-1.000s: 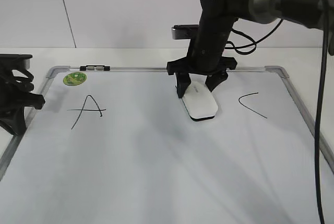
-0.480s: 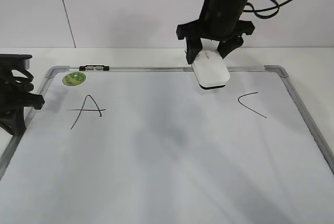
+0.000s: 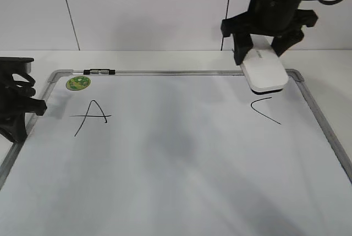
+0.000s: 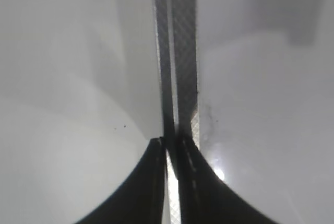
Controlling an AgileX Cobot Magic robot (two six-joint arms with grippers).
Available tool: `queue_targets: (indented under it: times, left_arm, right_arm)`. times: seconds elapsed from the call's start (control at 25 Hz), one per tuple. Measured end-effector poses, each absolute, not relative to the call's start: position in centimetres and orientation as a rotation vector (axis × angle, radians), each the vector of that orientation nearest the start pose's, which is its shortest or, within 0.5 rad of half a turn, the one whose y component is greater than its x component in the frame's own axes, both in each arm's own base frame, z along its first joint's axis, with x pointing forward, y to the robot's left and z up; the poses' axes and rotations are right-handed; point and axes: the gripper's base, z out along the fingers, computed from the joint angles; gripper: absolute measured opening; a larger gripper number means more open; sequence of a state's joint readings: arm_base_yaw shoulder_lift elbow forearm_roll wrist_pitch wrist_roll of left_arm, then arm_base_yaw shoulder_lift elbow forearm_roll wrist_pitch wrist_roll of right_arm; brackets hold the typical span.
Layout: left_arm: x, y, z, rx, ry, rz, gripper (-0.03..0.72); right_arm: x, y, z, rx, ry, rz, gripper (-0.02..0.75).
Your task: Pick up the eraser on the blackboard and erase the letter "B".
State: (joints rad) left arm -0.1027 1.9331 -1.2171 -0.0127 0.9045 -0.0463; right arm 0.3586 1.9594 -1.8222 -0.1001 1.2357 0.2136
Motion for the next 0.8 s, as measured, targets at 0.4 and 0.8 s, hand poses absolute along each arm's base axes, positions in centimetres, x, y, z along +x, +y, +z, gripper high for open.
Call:
queue_targets:
  times: [0.4, 0.8]
  left_arm:
    - [35.3, -3.7, 15.3, 0.076, 3.104, -0.020, 0.033]
    - [35.3, -3.7, 15.3, 0.076, 3.105, -0.020, 0.033]
  right_arm:
    - [36.7, 7.5, 27.8, -0.062, 2.940, -0.143, 0.543]
    - [36.2, 1.8, 26.6, 0.083, 3.017, 0.036, 0.543]
